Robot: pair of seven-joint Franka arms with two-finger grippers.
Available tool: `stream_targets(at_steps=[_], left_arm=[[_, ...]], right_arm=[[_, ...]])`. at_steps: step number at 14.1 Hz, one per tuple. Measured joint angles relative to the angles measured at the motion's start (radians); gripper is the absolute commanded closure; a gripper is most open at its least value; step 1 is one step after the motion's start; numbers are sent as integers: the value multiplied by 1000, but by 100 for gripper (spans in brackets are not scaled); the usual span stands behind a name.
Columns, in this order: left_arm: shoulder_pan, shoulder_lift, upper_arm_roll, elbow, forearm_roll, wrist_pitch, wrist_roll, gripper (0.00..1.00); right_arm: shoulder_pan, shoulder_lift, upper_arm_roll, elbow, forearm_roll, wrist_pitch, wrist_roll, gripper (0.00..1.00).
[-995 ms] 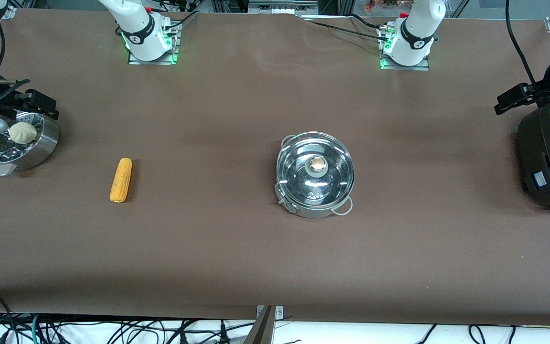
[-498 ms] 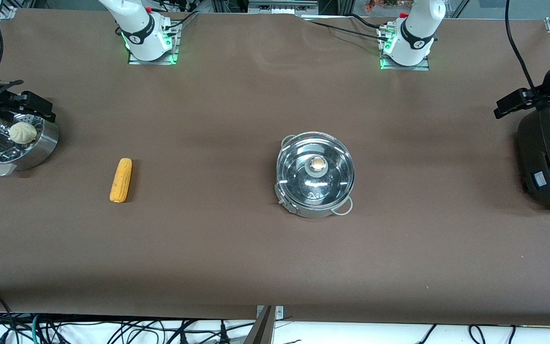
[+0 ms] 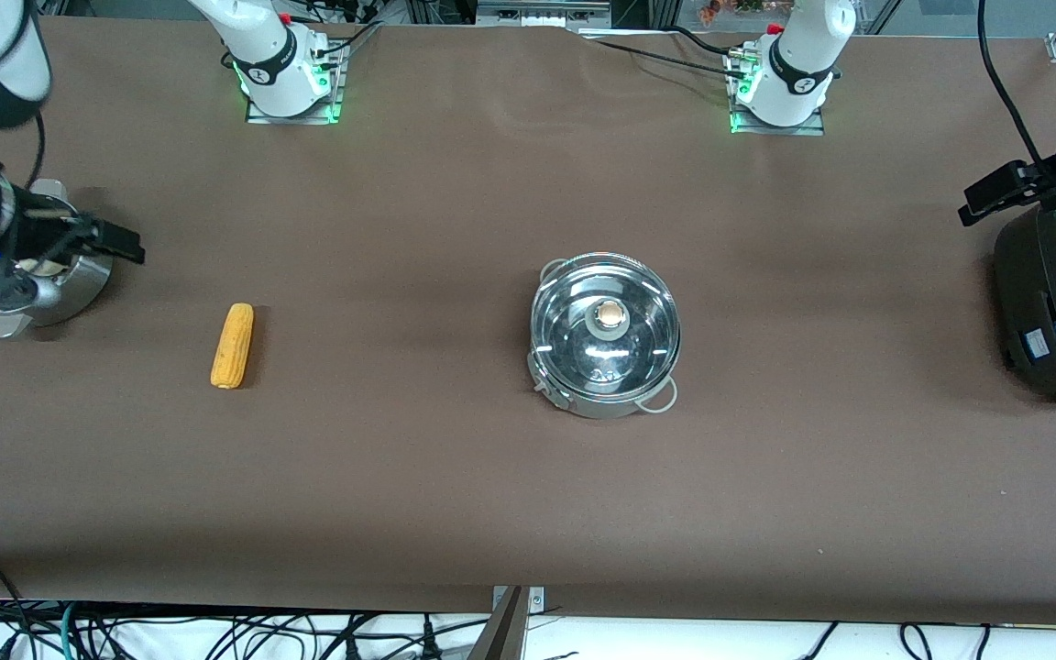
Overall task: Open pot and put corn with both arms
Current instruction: 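Reach the right gripper to the corn cob while the left gripper moves out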
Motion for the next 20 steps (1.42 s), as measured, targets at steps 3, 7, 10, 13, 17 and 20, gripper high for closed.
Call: stream_targets(at_steps=[3, 7, 10, 13, 17, 20], left_arm=[[-15, 23, -17, 0, -32, -3, -27, 0], [-31, 120, -24, 0, -68, 32, -54, 0], [-34, 137, -25, 1, -69, 38, -72, 0], [-34, 137, -37, 9, -69, 37, -88, 0], [-35, 137, -39, 9, -69, 36, -90, 0], [-35, 137, -39, 9, -69, 36, -90, 0]], right_arm=[[3, 90, 0, 0, 2, 94, 0, 0], [7, 222, 2, -23, 4, 279, 0, 0], [7, 292, 2, -106, 4, 454, 0, 0], [6, 294, 2, -212, 4, 596, 1, 0], [4, 290, -5, -298, 4, 691, 0, 0], [4, 288, -7, -313, 4, 715, 0, 0]])
